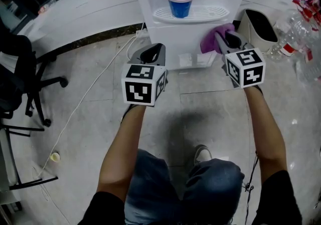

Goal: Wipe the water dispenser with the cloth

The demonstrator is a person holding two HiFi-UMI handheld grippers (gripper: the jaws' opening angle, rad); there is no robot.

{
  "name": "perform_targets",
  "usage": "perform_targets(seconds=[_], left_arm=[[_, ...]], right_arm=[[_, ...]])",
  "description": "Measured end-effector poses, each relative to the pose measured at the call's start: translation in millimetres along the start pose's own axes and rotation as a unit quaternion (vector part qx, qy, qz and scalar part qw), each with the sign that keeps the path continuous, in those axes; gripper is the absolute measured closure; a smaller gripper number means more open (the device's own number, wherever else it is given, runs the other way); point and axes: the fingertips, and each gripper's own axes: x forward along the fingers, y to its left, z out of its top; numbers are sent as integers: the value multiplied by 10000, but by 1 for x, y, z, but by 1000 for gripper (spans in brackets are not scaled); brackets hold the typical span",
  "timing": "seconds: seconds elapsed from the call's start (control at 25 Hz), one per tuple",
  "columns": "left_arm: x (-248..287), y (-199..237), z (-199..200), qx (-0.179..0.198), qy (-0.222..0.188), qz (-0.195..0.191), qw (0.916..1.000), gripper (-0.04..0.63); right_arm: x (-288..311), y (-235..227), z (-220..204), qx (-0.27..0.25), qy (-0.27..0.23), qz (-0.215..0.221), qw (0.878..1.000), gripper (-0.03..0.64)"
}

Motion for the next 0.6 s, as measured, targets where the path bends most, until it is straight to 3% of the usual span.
perform_targets(seconds=[0.28,0.6], left_arm=[[-14,14,-17,-57,36,98,9999,569],[-26,25,-49,-82,151,188,9997,569]], right_arm=[[6,74,14,-27,-315,595,9977,584],[47,153,-17,45,-129,1171,9930,583]])
